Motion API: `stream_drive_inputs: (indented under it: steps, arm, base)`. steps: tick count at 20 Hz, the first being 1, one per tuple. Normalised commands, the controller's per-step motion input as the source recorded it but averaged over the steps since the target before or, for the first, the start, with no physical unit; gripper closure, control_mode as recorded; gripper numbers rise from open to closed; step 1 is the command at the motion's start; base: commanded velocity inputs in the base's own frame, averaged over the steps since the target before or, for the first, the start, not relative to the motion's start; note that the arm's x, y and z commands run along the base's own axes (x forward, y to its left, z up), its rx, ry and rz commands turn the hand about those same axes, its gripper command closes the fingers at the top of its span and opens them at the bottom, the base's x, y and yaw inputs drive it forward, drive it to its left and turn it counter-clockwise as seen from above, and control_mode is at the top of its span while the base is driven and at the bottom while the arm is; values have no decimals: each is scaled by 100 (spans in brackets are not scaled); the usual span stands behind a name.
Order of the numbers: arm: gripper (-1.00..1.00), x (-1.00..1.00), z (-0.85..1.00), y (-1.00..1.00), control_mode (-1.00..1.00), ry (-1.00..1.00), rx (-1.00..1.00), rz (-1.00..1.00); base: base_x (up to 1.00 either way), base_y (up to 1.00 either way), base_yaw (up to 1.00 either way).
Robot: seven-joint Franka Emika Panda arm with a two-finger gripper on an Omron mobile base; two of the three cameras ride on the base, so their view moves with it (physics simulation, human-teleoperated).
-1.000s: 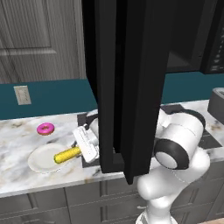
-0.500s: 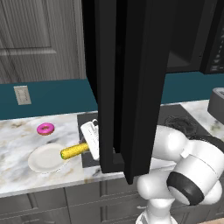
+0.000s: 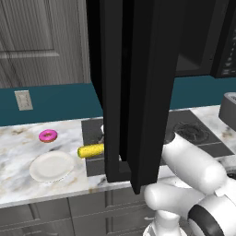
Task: Pick the corn from the counter and place it in the microwave.
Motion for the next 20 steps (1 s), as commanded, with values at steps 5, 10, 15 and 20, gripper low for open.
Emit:
stream_drive_inputs:
  steps: [5, 10, 15, 20]
  arm:
    - [100, -23, 33, -83, -100, 15, -1, -4]
    - [100, -49, 48, -69, -100, 16, -13, -8]
    - [100, -49, 76, -57, -100, 22, -18, -11]
    - [100, -66, 83, -67, -100, 16, -14, -9]
  base:
    - [0, 0, 0]
    - [0, 0, 0]
    - [0, 0, 0]
    - [0, 0, 0]
